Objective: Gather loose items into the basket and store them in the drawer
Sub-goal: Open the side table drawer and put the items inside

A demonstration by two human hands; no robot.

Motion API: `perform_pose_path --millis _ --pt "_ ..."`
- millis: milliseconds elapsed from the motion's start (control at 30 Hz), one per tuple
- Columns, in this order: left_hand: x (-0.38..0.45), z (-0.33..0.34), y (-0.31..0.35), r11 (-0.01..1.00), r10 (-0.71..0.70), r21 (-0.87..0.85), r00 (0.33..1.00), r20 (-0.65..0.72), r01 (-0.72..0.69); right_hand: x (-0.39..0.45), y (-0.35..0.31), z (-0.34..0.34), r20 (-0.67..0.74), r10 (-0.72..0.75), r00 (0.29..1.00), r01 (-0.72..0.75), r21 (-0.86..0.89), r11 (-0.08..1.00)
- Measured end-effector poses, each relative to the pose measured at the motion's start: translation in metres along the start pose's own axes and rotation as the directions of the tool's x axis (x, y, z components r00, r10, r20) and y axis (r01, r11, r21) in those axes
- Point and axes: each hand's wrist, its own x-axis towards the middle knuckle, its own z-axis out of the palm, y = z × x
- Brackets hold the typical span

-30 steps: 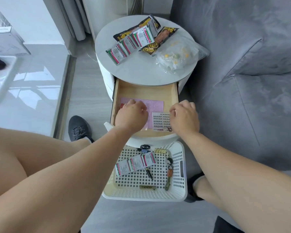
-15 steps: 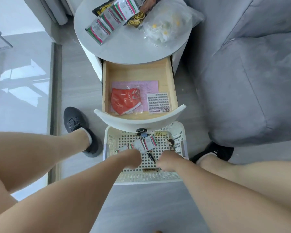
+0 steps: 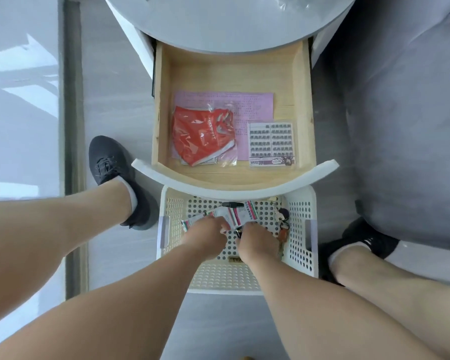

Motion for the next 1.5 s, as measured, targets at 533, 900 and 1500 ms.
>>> perform_pose_path --millis 533,900,1500 --pt "0.005 -0.006 0.021 0.953 0.235 0.127 0.936 0.263 -0.274 0.02 0.045 -0.081 0.765 -0.301 0.569 -0.397 0.577 0.714" --pt "0.003 -0.02 -0.011 0.109 -0.395 -0.943 0.884 0.249 0.314 0.03 -0.013 -0.049 -0.102 -0.094 0.99 0.115 0.218 0.969" --pt "-0.051 -0.067 0.004 0.826 0.157 -0.515 0.783 0.601 0.23 -0.025 0.05 -0.076 0.523 -0.068 0.85 -0.503 0.842 0.194"
